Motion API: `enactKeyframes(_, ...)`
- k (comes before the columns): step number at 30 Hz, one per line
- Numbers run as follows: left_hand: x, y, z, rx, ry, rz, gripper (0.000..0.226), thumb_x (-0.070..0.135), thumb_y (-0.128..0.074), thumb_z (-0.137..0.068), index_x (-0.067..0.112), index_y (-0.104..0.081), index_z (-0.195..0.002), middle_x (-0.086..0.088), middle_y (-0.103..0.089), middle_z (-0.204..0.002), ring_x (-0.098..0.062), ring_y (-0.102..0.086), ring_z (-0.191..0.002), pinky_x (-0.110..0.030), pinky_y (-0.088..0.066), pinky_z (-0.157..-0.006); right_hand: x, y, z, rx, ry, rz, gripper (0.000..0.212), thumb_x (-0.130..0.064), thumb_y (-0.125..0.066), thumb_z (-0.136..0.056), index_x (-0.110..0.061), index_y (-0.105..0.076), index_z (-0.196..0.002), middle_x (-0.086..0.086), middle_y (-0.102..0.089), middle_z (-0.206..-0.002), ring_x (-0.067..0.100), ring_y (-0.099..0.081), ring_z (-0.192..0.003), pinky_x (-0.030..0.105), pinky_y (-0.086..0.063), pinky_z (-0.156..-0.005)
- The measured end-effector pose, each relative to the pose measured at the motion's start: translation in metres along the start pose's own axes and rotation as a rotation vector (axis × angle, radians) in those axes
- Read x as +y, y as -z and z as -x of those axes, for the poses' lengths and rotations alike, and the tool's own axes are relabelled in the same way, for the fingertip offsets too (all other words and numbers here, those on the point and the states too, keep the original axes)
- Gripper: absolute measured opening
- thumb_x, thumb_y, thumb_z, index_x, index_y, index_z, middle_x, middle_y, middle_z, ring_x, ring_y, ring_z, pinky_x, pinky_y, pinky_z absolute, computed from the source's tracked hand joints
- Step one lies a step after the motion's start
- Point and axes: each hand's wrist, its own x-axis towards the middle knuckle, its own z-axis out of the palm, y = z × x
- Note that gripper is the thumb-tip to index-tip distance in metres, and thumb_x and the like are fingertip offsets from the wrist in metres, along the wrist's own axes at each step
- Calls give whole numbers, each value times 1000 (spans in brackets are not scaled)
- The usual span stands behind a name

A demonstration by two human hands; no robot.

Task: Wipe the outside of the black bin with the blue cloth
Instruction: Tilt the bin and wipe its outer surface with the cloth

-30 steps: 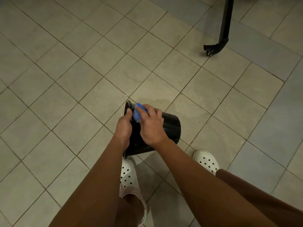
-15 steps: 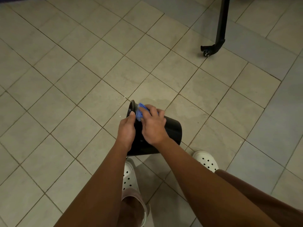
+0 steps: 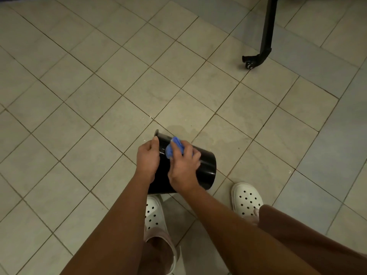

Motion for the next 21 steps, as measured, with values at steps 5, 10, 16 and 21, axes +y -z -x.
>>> enactKeyframes(5, -1, 3, -2, 88, 36, 81, 35, 39, -40, -103, 18, -64, -88, -11, -65, -93, -25, -63, -91, -39, -50, -86, 55, 11, -17, -9, -241, 40, 53, -20, -48, -91, -27, -30, -141, 7, -21, -146, 31, -24, -123, 43, -30, -100)
enactKeyframes(10, -2, 4, -4, 111, 57, 88, 37, 39, -37, -103, 14, -63, -95, -11, -62, -93, -27, -61, -96, -41, -49, -91, 47, 5, 4, 53, -440, 5, 62, -19, -51, -90, -25, -21, -144, 10, -12, -148, 32, -20, -126, 44, -31, -105)
enactKeyframes(16, -1, 8, -9, 142, 144, 72, 40, 39, -35, -102, 9, -61, -108, -19, -64, -99, -35, -64, -95, -50, -53, -90, 6, -15, 20, -120, -44, 68, 78, -24, -58, -87, -31, -9, -147, 7, -1, -152, 32, -12, -133, 46, -27, -109)
enactKeyframes(21, -1, 9, -10, 180, 170, 97, 39, 38, -35, -103, 8, -59, -110, -15, -60, -96, -30, -60, -92, -45, -50, -89, 40, -3, -6, -56, -29, 92, 65, -26, -55, -89, -28, -22, -144, 12, -18, -146, 33, -25, -123, 47, -34, -102)
